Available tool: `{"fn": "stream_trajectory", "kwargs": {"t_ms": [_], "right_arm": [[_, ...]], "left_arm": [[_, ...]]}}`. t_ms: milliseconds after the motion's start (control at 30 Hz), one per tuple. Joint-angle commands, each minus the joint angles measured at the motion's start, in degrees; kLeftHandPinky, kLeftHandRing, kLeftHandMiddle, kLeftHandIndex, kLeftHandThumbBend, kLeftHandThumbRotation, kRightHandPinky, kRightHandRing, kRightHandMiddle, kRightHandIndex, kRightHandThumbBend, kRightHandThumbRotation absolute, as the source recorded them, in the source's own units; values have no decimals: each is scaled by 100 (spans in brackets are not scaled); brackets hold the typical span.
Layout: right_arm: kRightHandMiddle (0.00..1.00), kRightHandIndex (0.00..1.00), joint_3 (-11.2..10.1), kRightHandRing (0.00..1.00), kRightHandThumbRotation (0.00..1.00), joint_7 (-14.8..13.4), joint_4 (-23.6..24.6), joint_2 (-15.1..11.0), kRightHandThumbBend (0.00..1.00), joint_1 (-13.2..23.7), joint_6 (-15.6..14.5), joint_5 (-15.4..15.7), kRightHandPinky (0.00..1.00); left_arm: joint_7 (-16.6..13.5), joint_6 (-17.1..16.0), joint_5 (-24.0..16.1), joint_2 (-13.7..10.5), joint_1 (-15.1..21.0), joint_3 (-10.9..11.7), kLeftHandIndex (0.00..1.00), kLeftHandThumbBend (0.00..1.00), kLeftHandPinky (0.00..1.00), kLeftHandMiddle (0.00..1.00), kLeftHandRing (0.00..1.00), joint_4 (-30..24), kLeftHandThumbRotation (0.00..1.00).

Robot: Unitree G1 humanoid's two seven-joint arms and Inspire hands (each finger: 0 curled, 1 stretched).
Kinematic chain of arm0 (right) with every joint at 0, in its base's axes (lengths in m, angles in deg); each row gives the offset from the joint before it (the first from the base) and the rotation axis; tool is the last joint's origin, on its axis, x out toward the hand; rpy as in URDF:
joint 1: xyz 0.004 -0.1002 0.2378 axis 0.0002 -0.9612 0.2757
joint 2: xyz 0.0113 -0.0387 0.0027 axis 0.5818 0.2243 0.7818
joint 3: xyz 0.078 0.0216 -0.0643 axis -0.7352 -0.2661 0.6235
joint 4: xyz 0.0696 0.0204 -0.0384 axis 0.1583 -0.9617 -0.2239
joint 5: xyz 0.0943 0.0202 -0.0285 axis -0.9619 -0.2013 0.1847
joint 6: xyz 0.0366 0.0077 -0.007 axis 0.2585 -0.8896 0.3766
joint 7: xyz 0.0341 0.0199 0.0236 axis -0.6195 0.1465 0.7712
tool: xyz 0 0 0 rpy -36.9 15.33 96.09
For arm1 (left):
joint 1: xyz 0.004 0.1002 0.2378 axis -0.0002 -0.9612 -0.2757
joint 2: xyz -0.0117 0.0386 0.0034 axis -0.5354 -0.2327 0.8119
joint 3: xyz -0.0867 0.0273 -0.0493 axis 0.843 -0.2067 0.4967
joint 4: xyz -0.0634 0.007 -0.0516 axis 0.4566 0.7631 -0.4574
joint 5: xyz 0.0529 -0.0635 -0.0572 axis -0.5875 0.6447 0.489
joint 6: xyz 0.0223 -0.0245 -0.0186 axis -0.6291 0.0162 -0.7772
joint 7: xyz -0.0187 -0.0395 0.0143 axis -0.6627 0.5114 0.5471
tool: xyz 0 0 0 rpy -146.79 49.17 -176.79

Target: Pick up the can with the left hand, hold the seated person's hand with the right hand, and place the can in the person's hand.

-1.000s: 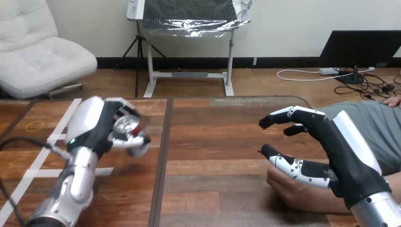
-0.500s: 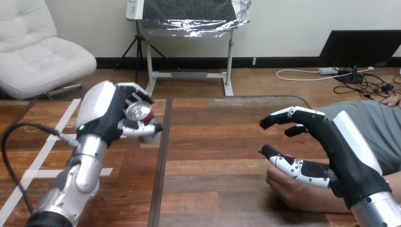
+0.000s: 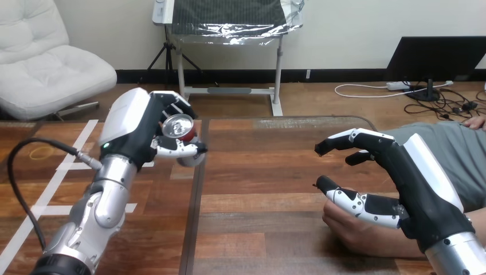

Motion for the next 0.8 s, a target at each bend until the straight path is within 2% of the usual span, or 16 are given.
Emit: {"fn": "stream_trajectory", "kwargs": {"t_ms": [0,233,333,533,633,767], "right_arm": [[74,64,-158,78,0,-50,259,-81,55,403,9,-31,68],[77,66,-255,78,0,38,214,-166,59,456,-38,-134,68],[79,68,-307,79,0,109,225,-254,60,477,-122,-85,68],[82,72,-437,80,0,287,136,-546,65,576,-219,131,68],[83,73,-485,80,0,409,171,-740,68,606,-425,340,68],[84,77,-590,81,0,651,163,-979,72,670,-664,319,69]], "left_arm": [[29,3,97,38,197,168,51,64,40,50,45,-527,0],[233,109,248,156,194,235,51,63,40,50,45,-759,0],[286,151,262,201,205,246,51,63,40,50,45,-853,0],[276,253,197,303,295,221,51,63,40,49,44,-913,0],[263,270,173,357,325,211,50,63,39,48,43,-948,0],[283,313,192,447,364,210,50,63,38,48,42,-988,0]]}}
